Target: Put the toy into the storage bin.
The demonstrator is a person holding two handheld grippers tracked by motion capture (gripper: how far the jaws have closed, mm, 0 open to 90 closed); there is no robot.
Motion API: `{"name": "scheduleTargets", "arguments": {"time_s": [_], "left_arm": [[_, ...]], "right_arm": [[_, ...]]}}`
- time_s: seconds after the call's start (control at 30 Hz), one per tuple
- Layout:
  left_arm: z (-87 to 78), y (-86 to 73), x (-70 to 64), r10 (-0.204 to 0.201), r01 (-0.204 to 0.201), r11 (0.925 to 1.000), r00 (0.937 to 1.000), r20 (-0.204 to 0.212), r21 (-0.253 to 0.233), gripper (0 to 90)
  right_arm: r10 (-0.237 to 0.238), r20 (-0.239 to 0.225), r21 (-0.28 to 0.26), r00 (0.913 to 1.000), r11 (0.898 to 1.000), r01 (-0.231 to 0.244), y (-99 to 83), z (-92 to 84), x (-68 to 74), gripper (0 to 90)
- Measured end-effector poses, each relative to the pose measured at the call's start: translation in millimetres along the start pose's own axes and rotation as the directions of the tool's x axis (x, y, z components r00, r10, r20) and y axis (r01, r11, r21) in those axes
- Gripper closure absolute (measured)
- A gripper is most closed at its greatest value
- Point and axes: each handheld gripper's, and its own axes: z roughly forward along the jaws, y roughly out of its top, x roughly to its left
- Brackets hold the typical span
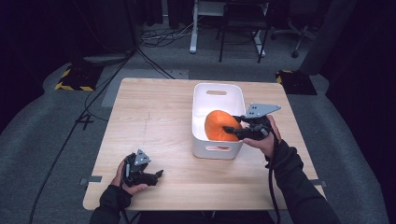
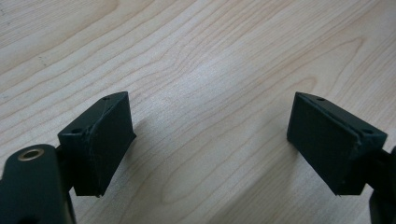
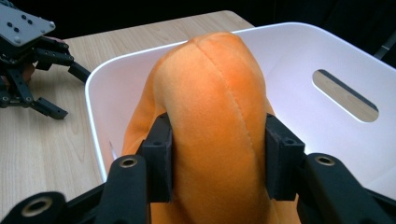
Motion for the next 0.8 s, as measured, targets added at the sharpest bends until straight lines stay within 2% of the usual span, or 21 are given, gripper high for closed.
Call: {"name": "scheduleTargets", "arguments": {"time_s": [0.43, 0.57, 0.8], "left_arm": [[-0.2, 0.0, 0.0, 0.001, -0.001, 1.0000, 1.0000, -0.001, 0.000, 14.8], [-0.1, 0.0, 0.0, 0.000, 0.000, 1.0000, 1.0000, -0.001, 0.000, 14.8], [0.0, 0.0, 0.1, 0.001, -0.001, 1.0000, 1.0000, 0.000, 0.000, 14.8]], "right_arm": [[0.003, -0.013, 0.050, 0.9999, 0.999, -0.002, -6.5, 8.2, -2.0, 50.3], [0.019, -0.019, 0.078, 0.9996, 0.997, -0.018, -7.8, 11.0, -2.6, 48.7], [0.014, -0.027, 0.109, 0.9995, 0.994, -0.011, -9.7, 14.2, -3.4, 46.1]]}}
